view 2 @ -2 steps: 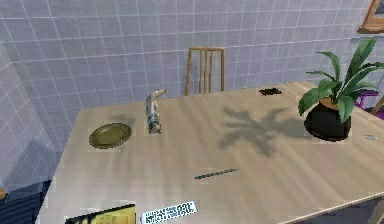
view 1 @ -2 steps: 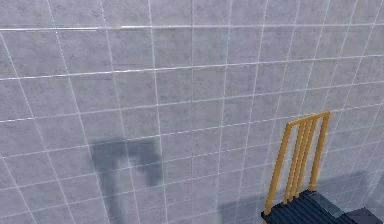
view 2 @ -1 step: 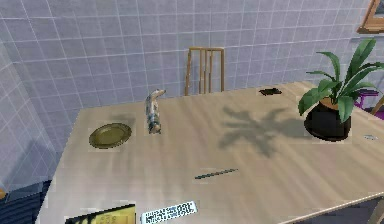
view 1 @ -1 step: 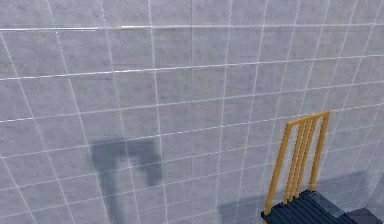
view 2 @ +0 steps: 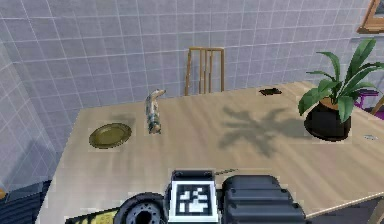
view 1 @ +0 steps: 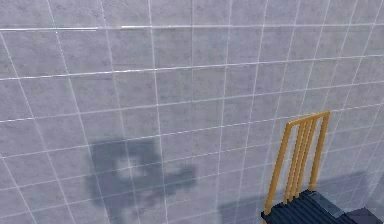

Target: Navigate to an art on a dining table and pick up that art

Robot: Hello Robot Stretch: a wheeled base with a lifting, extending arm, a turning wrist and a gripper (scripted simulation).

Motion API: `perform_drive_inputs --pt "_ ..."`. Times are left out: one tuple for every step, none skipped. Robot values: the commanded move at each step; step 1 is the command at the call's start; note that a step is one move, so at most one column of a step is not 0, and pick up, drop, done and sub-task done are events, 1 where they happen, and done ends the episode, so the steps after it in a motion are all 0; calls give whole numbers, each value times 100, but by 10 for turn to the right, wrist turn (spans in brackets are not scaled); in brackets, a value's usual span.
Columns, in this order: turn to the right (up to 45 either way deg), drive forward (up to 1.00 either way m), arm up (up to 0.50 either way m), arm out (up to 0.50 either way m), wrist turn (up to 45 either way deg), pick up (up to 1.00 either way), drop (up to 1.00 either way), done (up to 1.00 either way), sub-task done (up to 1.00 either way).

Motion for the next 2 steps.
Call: perform_drive_inputs --pt "0 0 0 50 0 0 0 0 0" --pt "0 0 0 0 450 0 0 0 0"
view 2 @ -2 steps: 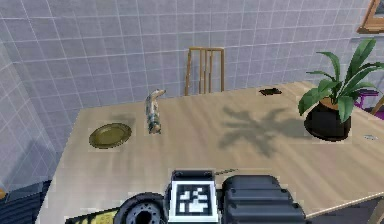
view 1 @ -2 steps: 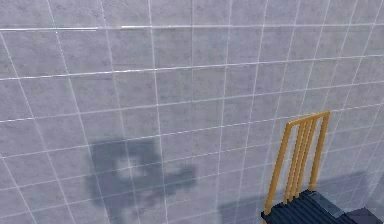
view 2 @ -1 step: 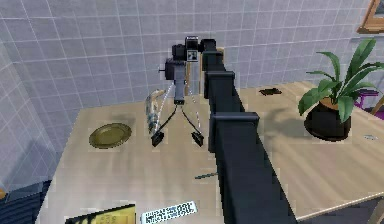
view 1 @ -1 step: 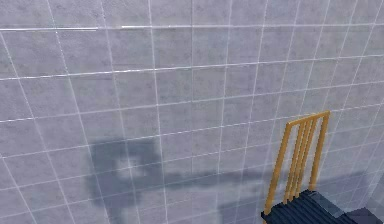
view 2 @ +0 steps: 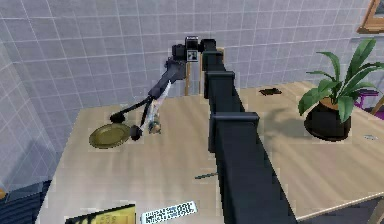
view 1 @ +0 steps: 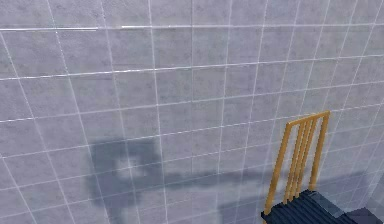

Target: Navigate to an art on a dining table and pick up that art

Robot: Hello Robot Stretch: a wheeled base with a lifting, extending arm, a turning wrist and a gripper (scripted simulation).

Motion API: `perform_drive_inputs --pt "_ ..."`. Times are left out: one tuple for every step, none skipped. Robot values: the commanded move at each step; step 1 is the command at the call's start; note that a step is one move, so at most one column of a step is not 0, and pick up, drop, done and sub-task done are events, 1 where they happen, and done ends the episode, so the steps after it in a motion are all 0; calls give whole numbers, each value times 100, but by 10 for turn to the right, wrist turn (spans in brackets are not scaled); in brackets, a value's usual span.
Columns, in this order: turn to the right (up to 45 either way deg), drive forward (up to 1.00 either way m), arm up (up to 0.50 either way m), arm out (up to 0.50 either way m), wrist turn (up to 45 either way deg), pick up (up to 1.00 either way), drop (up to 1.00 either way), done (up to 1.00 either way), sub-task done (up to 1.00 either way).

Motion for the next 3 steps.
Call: perform_drive_inputs --pt "0 0 0 0 450 0 0 0 0" --pt "0 0 0 0 450 0 0 0 0" --pt "0 0 -20 0 0 0 0 0 0"
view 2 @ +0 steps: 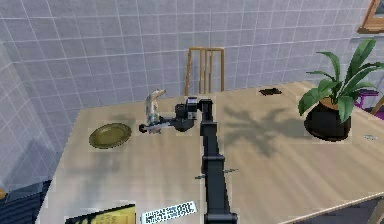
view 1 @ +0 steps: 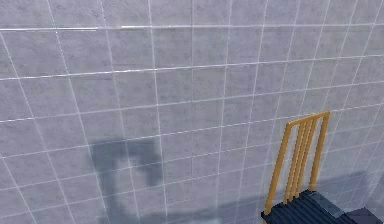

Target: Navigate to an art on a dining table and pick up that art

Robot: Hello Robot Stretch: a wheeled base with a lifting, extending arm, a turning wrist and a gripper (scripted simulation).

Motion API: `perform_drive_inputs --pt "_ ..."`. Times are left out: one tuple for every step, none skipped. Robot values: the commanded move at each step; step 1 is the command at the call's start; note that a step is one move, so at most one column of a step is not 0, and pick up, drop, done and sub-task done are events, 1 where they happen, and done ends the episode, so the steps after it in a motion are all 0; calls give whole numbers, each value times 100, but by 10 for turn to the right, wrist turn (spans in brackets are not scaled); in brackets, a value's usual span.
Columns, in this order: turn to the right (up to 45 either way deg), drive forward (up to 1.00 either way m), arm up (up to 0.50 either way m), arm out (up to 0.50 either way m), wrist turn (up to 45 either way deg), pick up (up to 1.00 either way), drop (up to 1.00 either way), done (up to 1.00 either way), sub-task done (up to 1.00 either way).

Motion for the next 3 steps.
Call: perform_drive_inputs --pt "0 0 0 0 0 100 0 0 0" --pt "0 0 10 0 0 0 0 0 0" --pt "0 0 0 0 0 0 0 100 0"
